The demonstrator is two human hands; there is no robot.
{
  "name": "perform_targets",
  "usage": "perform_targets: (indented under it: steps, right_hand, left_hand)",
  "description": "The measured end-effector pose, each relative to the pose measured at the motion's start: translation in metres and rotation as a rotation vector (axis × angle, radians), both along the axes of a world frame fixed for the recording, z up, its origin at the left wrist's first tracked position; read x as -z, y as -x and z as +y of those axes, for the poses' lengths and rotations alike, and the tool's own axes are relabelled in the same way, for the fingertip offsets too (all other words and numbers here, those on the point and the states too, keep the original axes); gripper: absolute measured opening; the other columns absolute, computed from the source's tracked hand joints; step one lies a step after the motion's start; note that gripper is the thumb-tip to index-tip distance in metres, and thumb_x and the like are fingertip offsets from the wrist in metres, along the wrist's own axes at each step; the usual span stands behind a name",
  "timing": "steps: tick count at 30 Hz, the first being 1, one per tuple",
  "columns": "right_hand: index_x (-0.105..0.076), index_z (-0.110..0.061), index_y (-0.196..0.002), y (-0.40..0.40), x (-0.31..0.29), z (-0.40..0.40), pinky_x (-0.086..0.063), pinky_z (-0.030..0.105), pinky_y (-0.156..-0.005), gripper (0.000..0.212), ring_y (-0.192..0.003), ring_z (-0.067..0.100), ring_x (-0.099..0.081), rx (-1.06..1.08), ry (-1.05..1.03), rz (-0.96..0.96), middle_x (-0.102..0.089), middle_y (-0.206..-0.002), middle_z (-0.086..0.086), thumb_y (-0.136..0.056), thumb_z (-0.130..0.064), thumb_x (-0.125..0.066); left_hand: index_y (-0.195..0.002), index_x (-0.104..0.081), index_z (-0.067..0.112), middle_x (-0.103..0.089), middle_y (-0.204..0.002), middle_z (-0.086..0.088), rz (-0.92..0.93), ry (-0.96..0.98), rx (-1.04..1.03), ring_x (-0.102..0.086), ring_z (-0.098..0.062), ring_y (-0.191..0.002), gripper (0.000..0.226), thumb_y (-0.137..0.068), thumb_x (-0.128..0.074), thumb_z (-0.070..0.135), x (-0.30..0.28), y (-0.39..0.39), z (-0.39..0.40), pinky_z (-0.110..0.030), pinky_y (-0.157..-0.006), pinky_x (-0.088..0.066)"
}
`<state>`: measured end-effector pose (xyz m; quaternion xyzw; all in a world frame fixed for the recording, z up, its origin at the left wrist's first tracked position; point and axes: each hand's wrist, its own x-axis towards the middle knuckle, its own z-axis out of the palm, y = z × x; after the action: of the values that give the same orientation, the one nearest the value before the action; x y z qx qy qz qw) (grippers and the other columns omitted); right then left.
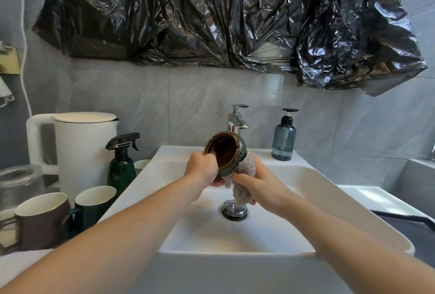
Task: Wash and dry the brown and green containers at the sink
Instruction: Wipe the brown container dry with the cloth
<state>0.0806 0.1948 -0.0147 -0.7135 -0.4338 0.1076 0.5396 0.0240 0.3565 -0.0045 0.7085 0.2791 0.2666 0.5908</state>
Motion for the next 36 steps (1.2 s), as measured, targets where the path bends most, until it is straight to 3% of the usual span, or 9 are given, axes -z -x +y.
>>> perform_targets:
  steps: [3,7,13,19,24,28,30,33,36]
  right_hand:
    - [-0.046,-0.027,-0.136,0.003,0.000,0.001,-0.048,0.008,-0.057,0.040,-0.079,-0.010,-0.067,-0.008,-0.045,-0.042,-0.071,-0.104,-0.007,-0.101,-0.021,-0.066]
    - [-0.049,-0.032,-0.135,0.000,0.001,0.000,-0.057,0.026,-0.088,0.048,-0.104,0.000,-0.070,0.048,-0.095,-0.102,-0.073,-0.112,-0.013,-0.094,-0.040,-0.073]
    - [-0.062,-0.034,-0.110,-0.004,0.000,0.005,-0.061,0.041,-0.082,0.045,-0.090,0.010,-0.074,0.220,-0.141,-0.126,-0.076,-0.098,-0.008,-0.084,-0.071,-0.063]
    - [-0.066,-0.019,-0.076,-0.009,-0.004,-0.002,-0.047,0.030,-0.062,0.046,-0.056,0.002,-0.060,0.329,-0.197,-0.075,-0.066,-0.059,-0.011,-0.106,-0.049,-0.048]
    - [-0.061,-0.017,-0.068,-0.007,-0.010,-0.004,-0.044,0.019,-0.048,0.051,-0.047,0.005,-0.056,0.355,-0.212,-0.022,-0.058,-0.046,-0.007,-0.108,-0.044,-0.046]
    - [-0.066,-0.013,-0.071,-0.003,-0.014,-0.005,-0.038,0.018,-0.041,0.044,-0.040,0.007,-0.051,0.306,-0.191,0.104,-0.059,-0.046,-0.004,-0.104,-0.041,-0.056]
    - [-0.068,-0.016,-0.073,-0.001,-0.009,-0.003,-0.037,0.017,-0.039,0.035,-0.040,0.008,-0.051,0.280,-0.062,0.059,-0.065,-0.052,-0.001,-0.098,-0.041,-0.064]
    - [-0.065,-0.026,-0.091,0.000,-0.002,-0.004,-0.043,0.019,-0.042,0.010,-0.041,0.006,-0.058,0.245,0.122,-0.067,-0.070,-0.061,0.000,-0.098,-0.032,-0.064]
    - [-0.062,-0.026,-0.103,-0.002,-0.003,-0.005,-0.049,0.025,-0.045,0.004,-0.049,0.013,-0.064,0.232,0.081,-0.079,-0.073,-0.067,0.005,-0.100,-0.028,-0.060]
  left_hand:
    - [-0.115,-0.064,0.001,-0.069,-0.080,-0.018,0.041,0.033,0.046,-0.061,-0.024,-0.045,0.031,-0.105,-0.041,0.021,-0.001,0.004,-0.003,-0.023,-0.041,-0.045]
    - [-0.112,-0.068,0.004,-0.067,-0.072,-0.007,0.124,0.035,0.157,-0.058,-0.018,-0.044,0.036,-0.098,-0.038,0.017,0.000,0.007,-0.006,-0.024,-0.049,-0.046]
    - [-0.085,-0.065,0.012,-0.066,-0.058,-0.003,0.209,-0.044,0.242,-0.055,-0.017,-0.045,0.032,-0.098,-0.036,0.015,0.001,0.011,-0.014,-0.025,-0.052,-0.043]
    - [-0.111,-0.066,-0.005,-0.068,-0.057,-0.006,0.280,-0.220,0.263,-0.054,-0.017,-0.042,0.039,-0.108,-0.039,0.023,0.006,0.011,-0.009,-0.021,-0.042,-0.041]
    - [-0.105,-0.062,-0.002,-0.067,-0.058,-0.009,0.244,-0.305,0.288,-0.052,-0.016,-0.041,0.035,-0.111,-0.040,0.024,0.005,0.015,-0.007,-0.022,-0.040,-0.039]
    - [-0.083,-0.061,0.009,-0.063,-0.059,-0.009,0.188,-0.500,0.332,-0.052,-0.017,-0.038,0.033,-0.108,-0.043,0.019,0.004,0.016,-0.009,-0.022,-0.039,-0.037]
    - [-0.076,-0.062,0.022,-0.066,-0.068,-0.003,0.163,-0.713,0.296,-0.062,-0.021,-0.054,0.029,-0.100,-0.045,0.023,0.008,0.013,-0.007,-0.029,-0.049,-0.050]
    - [-0.077,-0.057,0.027,-0.068,-0.081,0.000,0.229,-0.946,0.242,-0.062,-0.030,-0.082,0.020,-0.087,-0.042,0.035,0.010,0.015,-0.009,-0.047,-0.075,-0.055]
    - [-0.086,-0.061,0.026,-0.069,-0.084,0.000,0.182,-0.979,0.203,-0.061,-0.032,-0.084,0.023,-0.087,-0.041,0.039,0.011,0.016,-0.011,-0.048,-0.076,-0.055]
